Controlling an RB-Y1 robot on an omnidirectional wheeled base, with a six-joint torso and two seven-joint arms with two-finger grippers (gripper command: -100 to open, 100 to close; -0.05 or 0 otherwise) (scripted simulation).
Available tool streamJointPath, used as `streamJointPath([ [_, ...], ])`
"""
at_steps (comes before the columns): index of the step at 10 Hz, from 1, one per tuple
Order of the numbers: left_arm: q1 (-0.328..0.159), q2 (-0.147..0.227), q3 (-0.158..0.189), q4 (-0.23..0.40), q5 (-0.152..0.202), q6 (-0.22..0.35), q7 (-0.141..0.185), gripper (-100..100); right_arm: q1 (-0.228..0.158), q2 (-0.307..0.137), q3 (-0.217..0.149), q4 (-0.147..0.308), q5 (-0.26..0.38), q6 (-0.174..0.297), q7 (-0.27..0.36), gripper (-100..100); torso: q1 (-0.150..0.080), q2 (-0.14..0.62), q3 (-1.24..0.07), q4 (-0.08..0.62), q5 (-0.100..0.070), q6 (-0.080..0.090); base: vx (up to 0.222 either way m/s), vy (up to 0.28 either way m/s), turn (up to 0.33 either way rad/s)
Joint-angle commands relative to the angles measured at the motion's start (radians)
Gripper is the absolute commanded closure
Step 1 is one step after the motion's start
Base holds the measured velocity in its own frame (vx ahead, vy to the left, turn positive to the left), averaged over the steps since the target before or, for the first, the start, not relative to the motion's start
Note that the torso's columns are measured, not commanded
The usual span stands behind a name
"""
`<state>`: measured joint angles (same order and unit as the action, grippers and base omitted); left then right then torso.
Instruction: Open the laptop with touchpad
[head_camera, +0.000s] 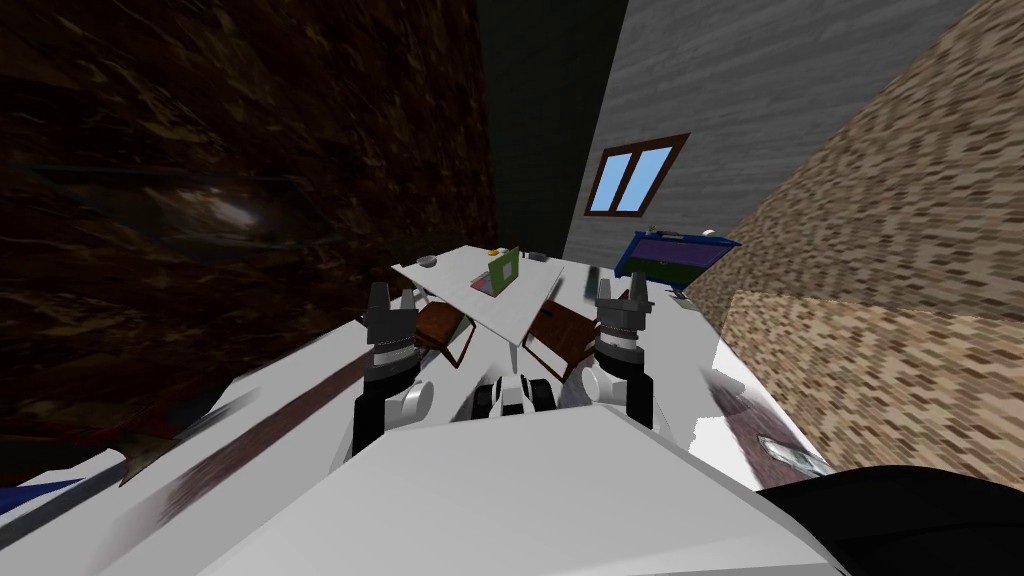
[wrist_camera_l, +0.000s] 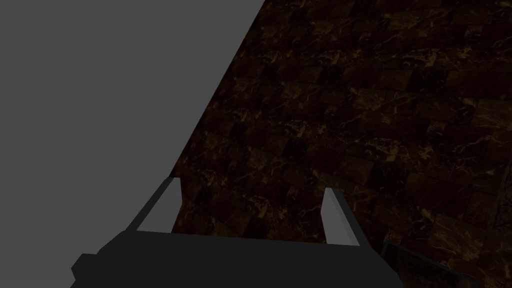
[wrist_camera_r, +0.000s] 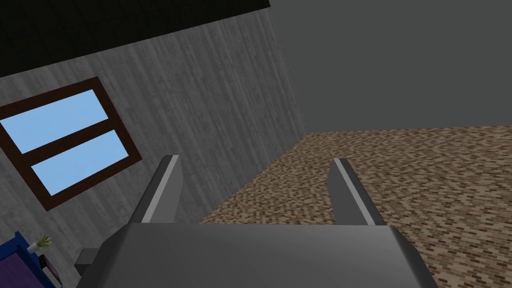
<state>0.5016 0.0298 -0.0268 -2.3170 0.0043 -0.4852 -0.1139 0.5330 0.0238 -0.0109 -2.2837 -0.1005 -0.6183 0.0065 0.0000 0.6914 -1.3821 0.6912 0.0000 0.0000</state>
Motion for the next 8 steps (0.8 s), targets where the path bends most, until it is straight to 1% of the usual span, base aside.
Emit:
streamJointPath([
  [1,-0.017,0.050,0.000,0.021,0.006,0.006,0.003,-100,0.000,0.000,0.000,0.000,0.000,0.000,0.000,0,0.000,0.034,-0.069,0.033,0.000,0.000,-0.006,0.001,-0.018],
  [4,-0.058,0.115,0.001,0.076,0.020,0.020,0.011,-100,0.000,0.000,0.000,0.001,0.000,0.000,0.000,0,0.000,0.046,-0.094,0.047,0.000,0.000,-0.012,0.003,-0.025],
  [8,-0.142,0.205,0.004,0.186,0.051,0.048,0.027,-100,0.000,0.000,0.000,0.001,0.000,0.000,0.000,0,0.000,0.047,-0.094,0.047,0.000,0.000,-0.016,0.006,-0.043],
])
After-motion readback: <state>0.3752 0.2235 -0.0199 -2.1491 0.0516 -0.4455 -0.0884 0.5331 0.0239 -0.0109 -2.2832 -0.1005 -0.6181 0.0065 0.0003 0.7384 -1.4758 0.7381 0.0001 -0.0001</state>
